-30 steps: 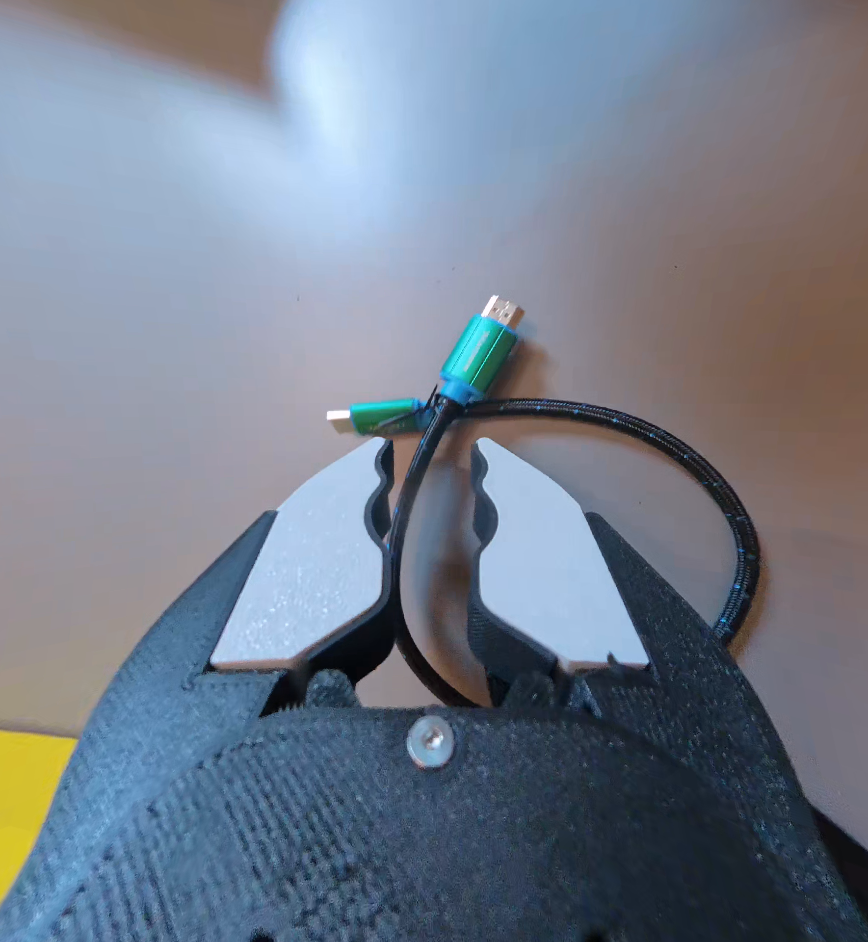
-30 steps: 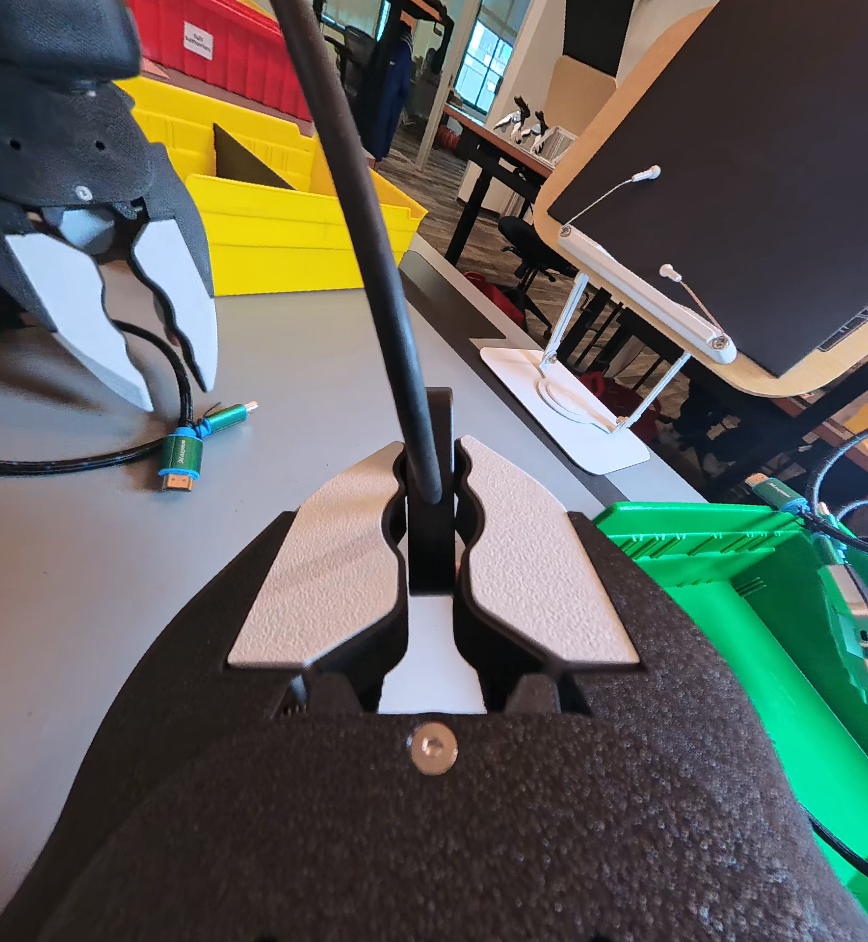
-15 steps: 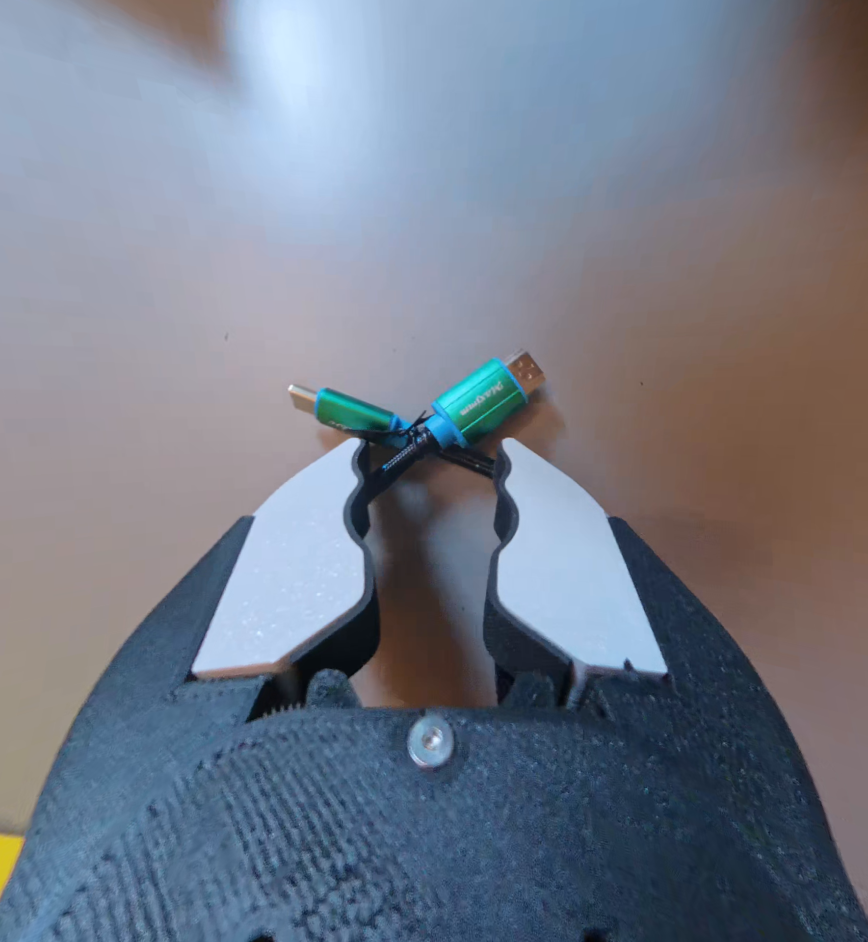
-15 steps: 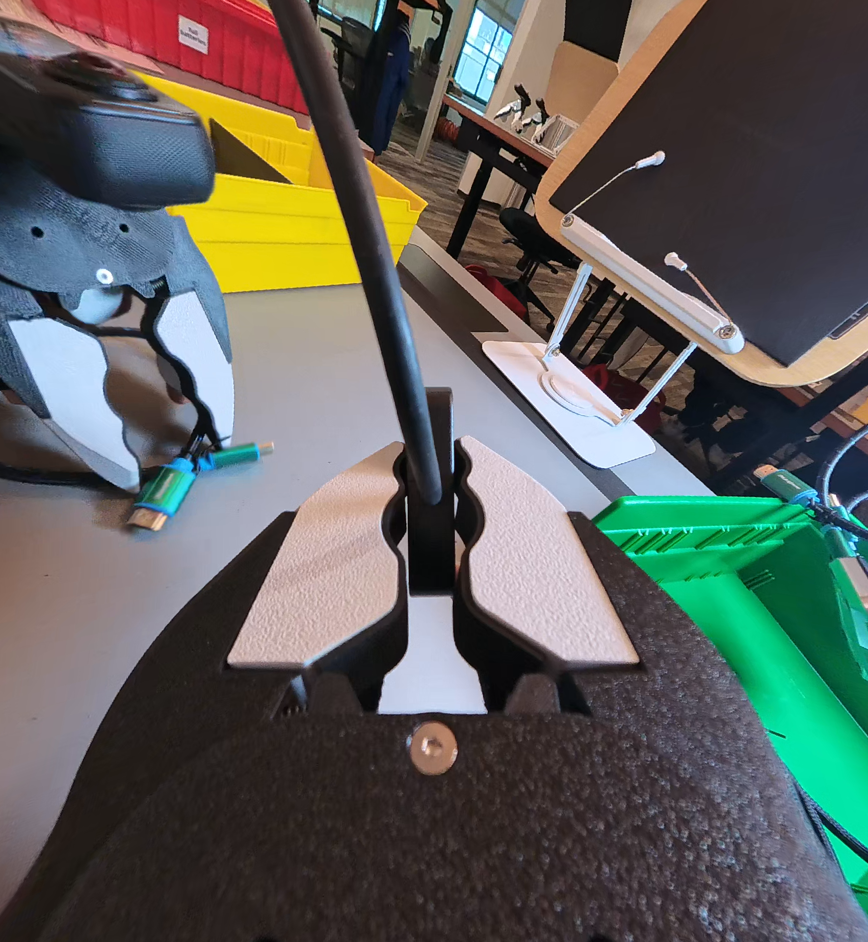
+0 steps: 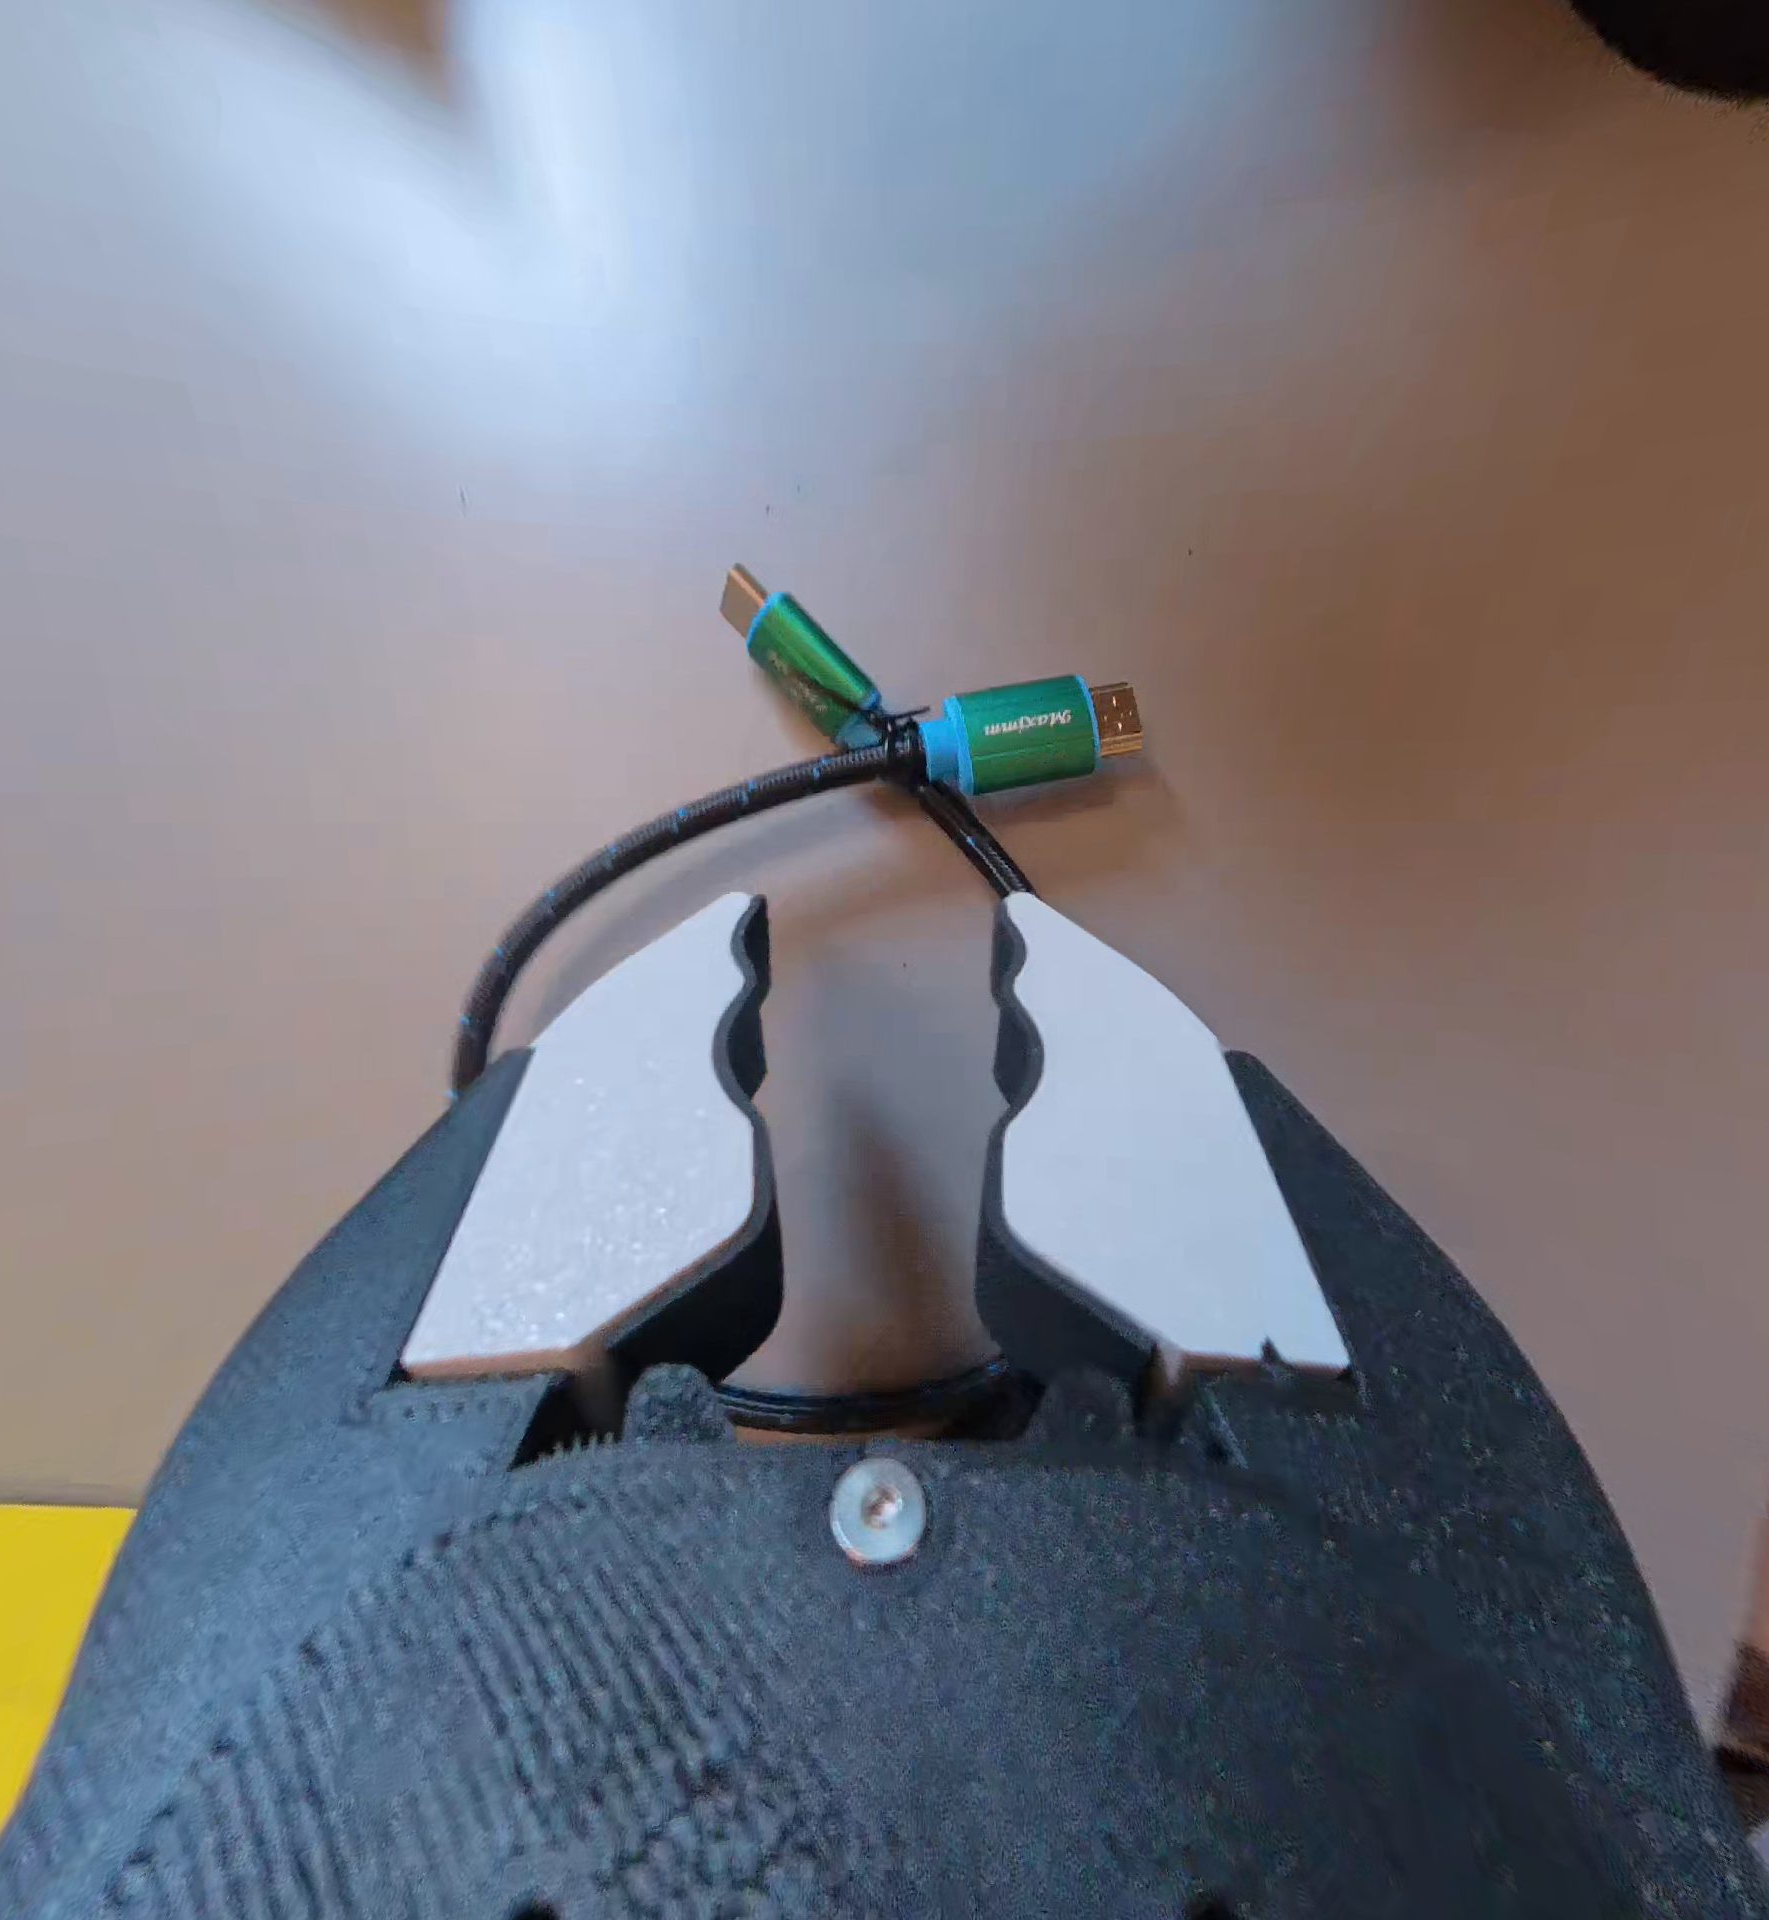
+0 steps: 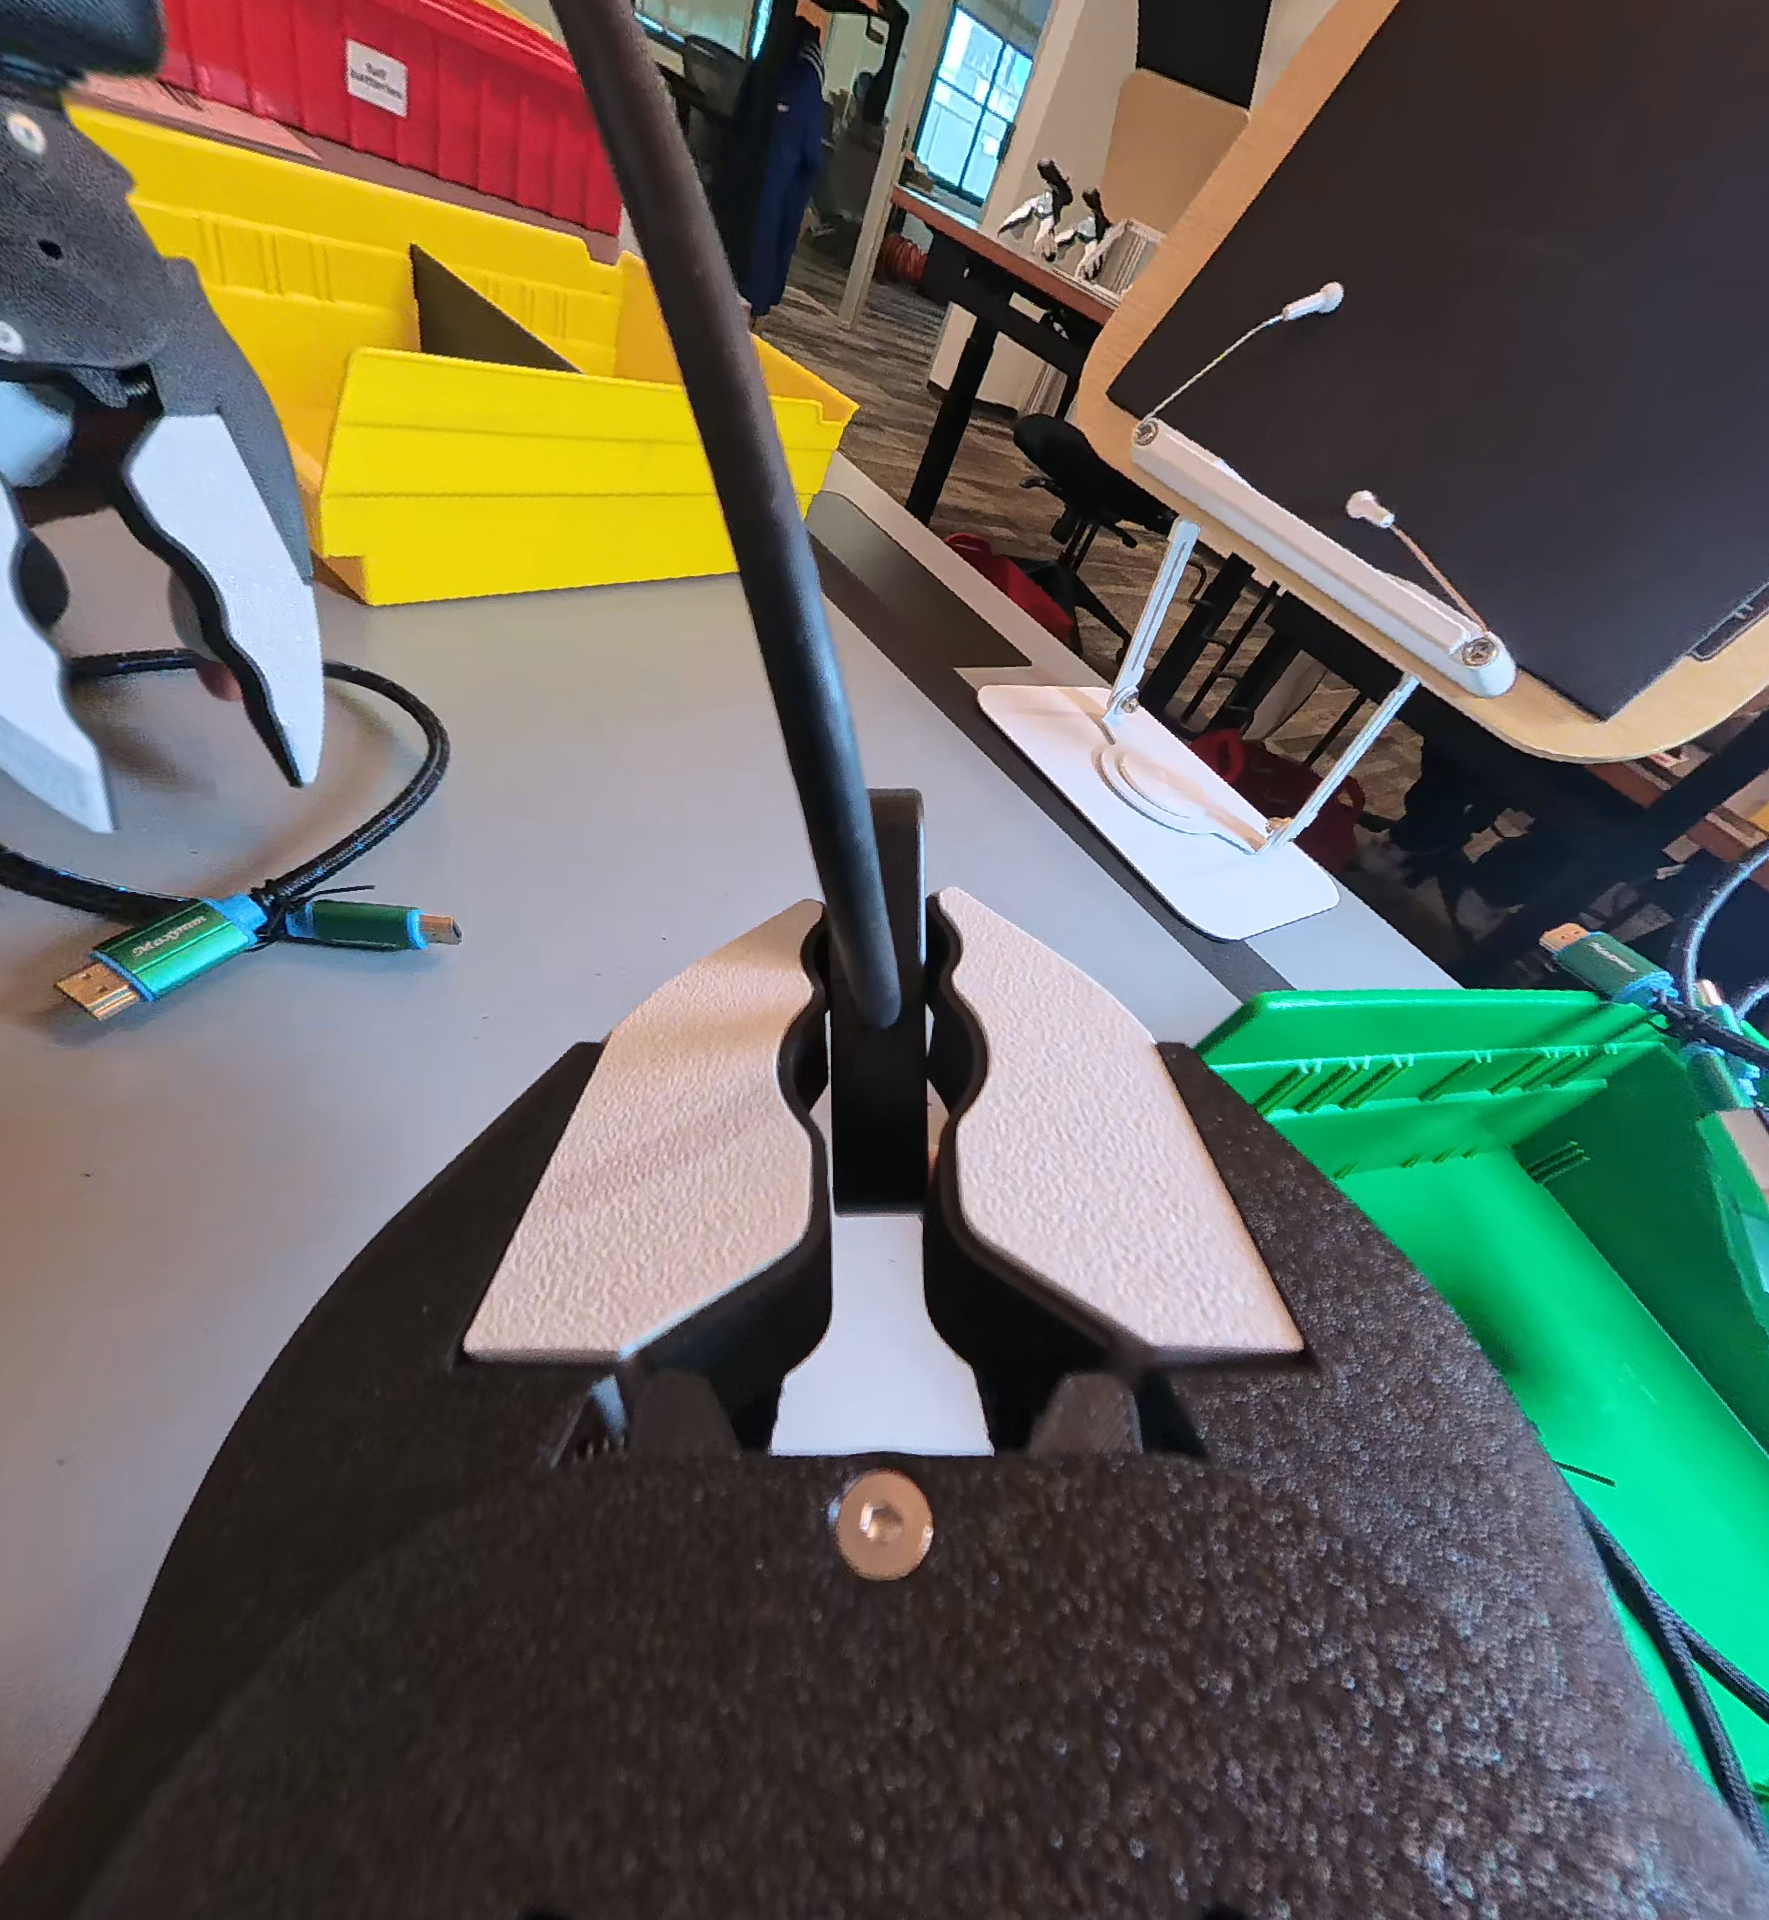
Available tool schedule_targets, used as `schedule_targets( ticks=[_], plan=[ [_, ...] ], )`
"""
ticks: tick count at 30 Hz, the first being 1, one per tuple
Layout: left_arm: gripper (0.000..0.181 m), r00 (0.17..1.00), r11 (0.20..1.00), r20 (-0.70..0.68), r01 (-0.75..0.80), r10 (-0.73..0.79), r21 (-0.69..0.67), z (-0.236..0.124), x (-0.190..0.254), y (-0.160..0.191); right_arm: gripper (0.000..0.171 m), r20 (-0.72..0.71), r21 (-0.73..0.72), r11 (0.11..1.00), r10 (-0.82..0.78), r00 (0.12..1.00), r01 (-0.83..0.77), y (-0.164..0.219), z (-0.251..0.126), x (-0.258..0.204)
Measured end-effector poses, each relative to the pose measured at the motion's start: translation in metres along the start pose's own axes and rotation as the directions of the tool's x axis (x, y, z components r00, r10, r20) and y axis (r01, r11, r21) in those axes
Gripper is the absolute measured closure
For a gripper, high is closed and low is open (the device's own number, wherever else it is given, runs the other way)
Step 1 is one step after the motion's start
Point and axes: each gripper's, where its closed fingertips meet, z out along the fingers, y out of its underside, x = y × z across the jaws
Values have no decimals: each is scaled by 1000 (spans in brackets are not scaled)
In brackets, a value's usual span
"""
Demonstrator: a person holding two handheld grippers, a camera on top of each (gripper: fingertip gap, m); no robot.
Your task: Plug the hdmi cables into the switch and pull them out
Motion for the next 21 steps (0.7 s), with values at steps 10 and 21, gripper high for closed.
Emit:
schedule_targets(
  ticks=[10, 21],
  plan=[
    [120, 989, 989, -19, 146, -145, 17, 44, 15, -28, 157, 1, -6, 1000, 11, 1000, -11, 0, 1, -1],
    [174, 908, 907, 20, -417, 419, -62, 33, 14, -12, 157, -7, -1, 1000, 9, 1000, -9, -1, -3, 4]
  ],
)
